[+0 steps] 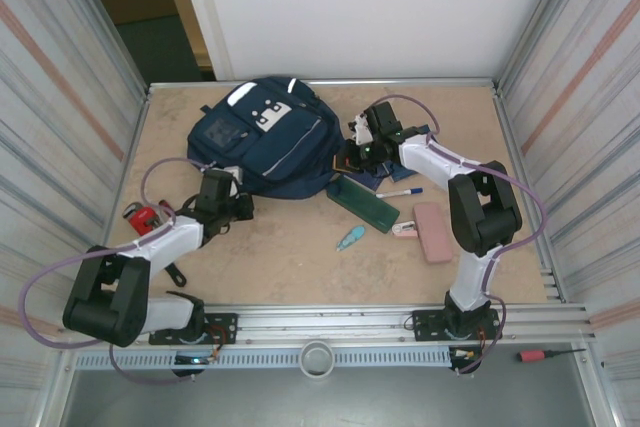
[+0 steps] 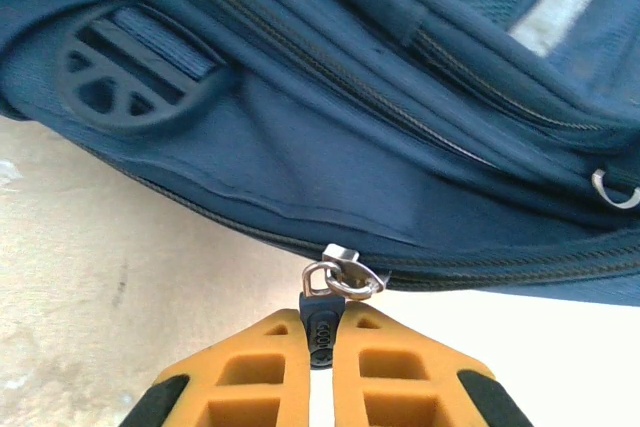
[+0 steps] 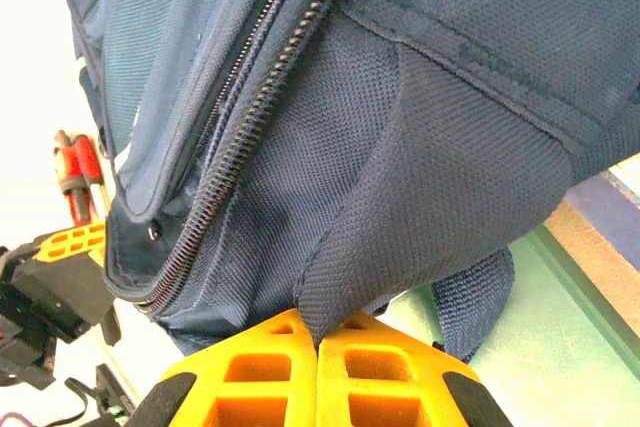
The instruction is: Pack the student bag
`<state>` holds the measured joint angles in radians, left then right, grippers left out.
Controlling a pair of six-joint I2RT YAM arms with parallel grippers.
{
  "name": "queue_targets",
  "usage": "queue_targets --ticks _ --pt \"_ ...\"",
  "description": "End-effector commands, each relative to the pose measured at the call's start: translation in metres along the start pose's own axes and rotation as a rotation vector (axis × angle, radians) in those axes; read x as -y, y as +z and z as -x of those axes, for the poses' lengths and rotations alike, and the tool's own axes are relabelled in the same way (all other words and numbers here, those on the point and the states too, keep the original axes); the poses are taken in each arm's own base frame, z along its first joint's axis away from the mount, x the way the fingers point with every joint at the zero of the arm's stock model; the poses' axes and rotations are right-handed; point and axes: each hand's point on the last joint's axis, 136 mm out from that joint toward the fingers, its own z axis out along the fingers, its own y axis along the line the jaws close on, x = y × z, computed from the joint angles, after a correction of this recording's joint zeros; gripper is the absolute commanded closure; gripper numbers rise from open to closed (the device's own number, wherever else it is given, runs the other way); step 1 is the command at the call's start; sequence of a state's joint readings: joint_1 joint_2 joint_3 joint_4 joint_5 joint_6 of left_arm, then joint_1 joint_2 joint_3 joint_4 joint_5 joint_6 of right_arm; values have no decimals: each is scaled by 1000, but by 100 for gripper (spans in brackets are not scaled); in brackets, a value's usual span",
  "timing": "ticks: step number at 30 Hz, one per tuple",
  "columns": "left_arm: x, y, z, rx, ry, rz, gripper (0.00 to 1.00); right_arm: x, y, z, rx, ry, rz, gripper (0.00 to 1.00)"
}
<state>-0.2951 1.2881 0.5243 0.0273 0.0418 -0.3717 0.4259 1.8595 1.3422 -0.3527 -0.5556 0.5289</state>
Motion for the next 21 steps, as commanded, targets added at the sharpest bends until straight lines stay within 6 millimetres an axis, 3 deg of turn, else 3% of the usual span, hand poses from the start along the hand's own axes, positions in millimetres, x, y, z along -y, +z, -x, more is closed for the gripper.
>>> queue_targets --ticks 1,6,14,19,21 --pt "-23 -4 11 45 -60 86 100 -20 -29 19 63 -88 19 100" --pt "-48 1 16 68 -171 103 100 -18 -30 17 39 -114 5 100" --pt "-65 10 27 99 -260 119 100 -18 -15 7 -24 -158 -12 100" --pt "-78 6 23 116 -305 155 100 -13 -6 -4 -56 -165 -30 100" --pt "-75 -1 21 124 -312 138 83 -15 0 -9 -69 -170 -26 100"
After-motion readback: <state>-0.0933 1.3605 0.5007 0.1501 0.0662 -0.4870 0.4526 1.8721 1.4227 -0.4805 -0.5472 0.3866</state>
